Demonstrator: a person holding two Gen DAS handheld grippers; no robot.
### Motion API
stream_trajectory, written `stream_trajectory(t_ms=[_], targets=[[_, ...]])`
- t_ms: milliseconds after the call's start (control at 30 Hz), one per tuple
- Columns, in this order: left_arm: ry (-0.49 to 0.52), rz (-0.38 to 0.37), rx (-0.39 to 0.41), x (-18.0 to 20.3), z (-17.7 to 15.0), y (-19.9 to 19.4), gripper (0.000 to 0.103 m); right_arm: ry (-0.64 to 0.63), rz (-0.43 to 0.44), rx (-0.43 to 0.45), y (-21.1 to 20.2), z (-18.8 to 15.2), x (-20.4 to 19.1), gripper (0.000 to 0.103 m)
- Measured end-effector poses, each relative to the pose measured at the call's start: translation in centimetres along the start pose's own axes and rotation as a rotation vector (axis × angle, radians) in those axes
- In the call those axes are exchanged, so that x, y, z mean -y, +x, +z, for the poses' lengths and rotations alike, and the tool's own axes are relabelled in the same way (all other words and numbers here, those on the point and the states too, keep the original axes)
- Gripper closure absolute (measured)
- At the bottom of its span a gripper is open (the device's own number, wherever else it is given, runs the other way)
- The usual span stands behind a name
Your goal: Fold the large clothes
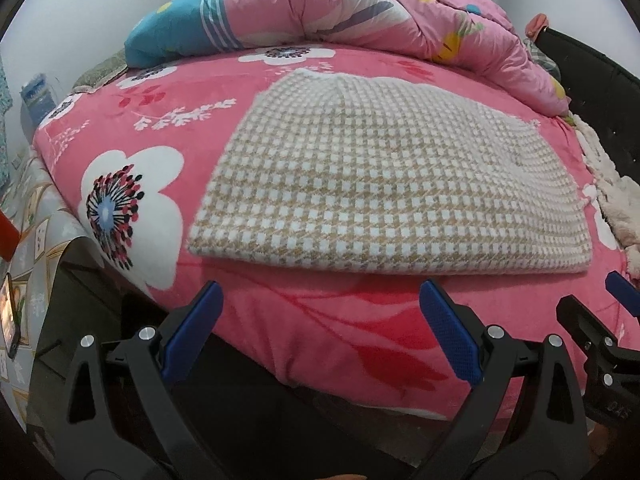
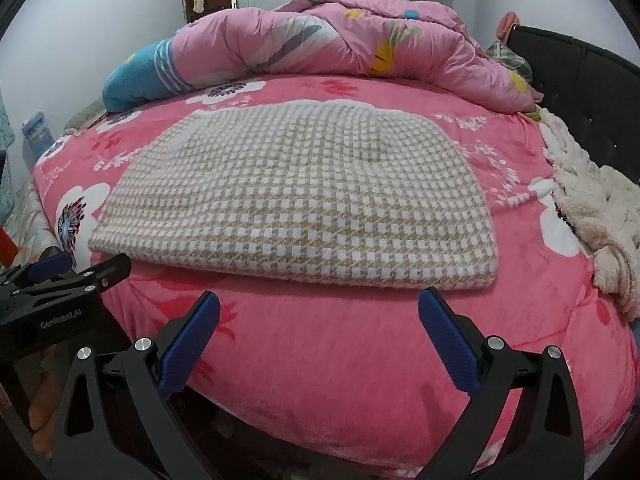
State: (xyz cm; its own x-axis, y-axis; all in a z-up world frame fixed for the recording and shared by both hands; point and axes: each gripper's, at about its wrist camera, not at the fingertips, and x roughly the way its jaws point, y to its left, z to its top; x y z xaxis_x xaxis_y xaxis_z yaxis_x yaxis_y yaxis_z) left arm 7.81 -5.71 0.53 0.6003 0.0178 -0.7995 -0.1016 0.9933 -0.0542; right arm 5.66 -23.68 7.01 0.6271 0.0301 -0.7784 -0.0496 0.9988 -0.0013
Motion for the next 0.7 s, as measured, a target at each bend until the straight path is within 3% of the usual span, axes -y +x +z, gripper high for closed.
stream_trajectory(t_ms=[333, 700], targets=[[0.052, 0.005, -0.014, -0.7, 0.5, 0.9, 0.008, 0.040, -0.043, -0.039, 0.7, 0.3, -0.5, 0.006], [0.052, -0.077, -0.027, -2.8, 0.6, 2.5, 0.008, -0.001, -0.145, -0.080, 2.4, 1.2, -3.1, 0.006]])
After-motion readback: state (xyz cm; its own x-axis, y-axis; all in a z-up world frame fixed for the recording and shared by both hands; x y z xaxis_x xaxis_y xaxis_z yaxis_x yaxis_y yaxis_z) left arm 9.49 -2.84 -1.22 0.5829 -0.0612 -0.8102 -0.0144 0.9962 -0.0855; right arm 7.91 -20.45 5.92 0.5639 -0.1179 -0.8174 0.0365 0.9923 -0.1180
